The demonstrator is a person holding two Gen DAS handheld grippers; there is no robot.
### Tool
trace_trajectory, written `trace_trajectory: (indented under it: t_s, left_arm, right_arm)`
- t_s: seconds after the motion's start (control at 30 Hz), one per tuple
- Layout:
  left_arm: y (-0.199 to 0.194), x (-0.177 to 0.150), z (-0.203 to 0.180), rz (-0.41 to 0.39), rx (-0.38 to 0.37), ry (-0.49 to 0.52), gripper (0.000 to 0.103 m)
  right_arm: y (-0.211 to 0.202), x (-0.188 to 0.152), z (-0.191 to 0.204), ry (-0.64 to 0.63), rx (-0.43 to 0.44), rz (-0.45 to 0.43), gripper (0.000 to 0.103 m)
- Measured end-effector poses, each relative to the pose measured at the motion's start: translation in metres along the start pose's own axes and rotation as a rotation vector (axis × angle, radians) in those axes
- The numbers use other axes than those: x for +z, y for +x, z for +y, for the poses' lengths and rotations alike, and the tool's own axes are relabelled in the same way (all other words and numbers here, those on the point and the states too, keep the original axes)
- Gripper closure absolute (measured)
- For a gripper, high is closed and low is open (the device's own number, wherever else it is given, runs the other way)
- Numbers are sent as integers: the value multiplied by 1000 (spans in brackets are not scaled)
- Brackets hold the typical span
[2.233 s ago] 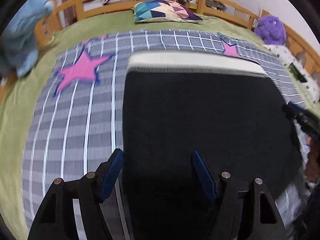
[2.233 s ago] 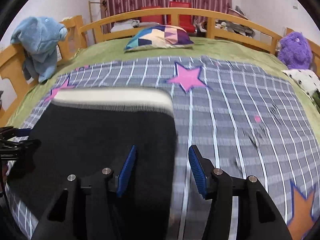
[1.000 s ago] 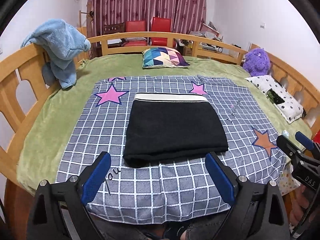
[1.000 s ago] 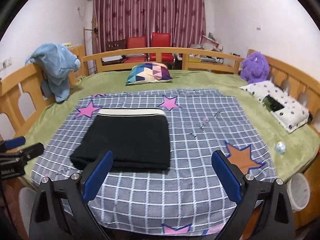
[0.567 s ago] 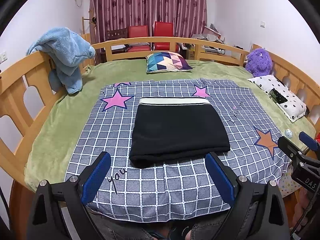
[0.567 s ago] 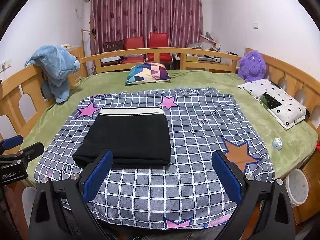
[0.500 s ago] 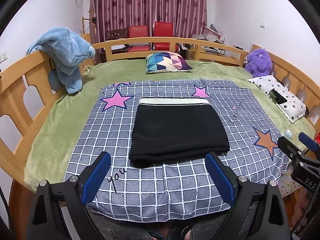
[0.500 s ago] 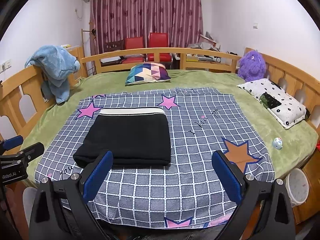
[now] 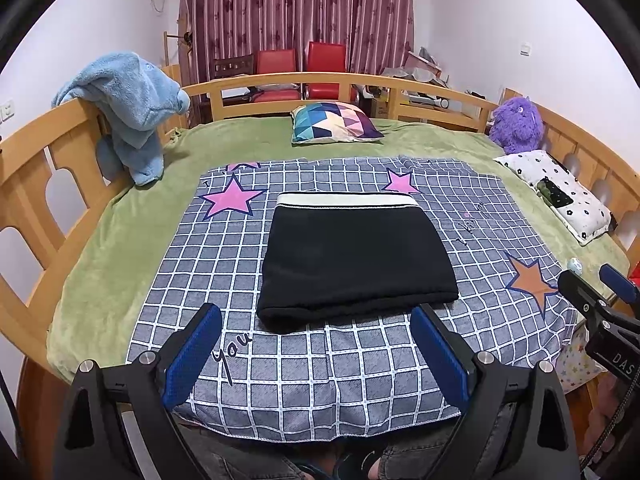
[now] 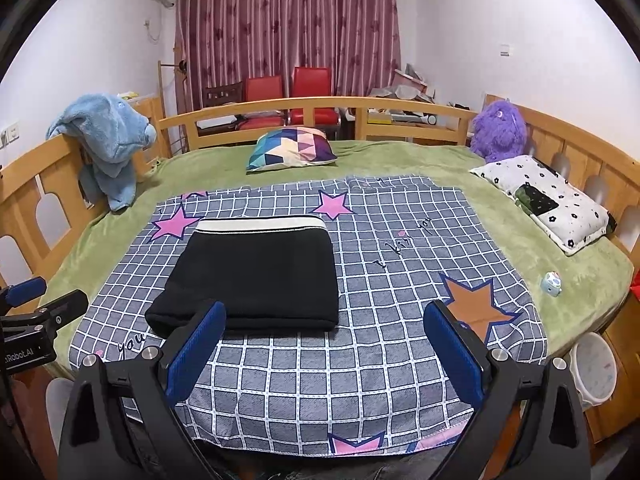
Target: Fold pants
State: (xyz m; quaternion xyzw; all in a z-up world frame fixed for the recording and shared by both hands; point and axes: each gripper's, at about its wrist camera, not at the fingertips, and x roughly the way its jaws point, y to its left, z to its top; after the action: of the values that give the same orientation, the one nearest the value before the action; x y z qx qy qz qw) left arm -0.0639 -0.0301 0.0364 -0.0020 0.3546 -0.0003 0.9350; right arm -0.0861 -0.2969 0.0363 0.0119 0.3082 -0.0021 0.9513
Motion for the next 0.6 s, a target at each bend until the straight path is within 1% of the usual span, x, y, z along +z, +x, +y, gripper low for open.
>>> trace_trajectory:
  t_s: [0.6]
  left_arm:
    - [-2,-1,-1,-6,4,5,7]
  right_arm:
    - [-5,3,-4,-2,-3,-9,5]
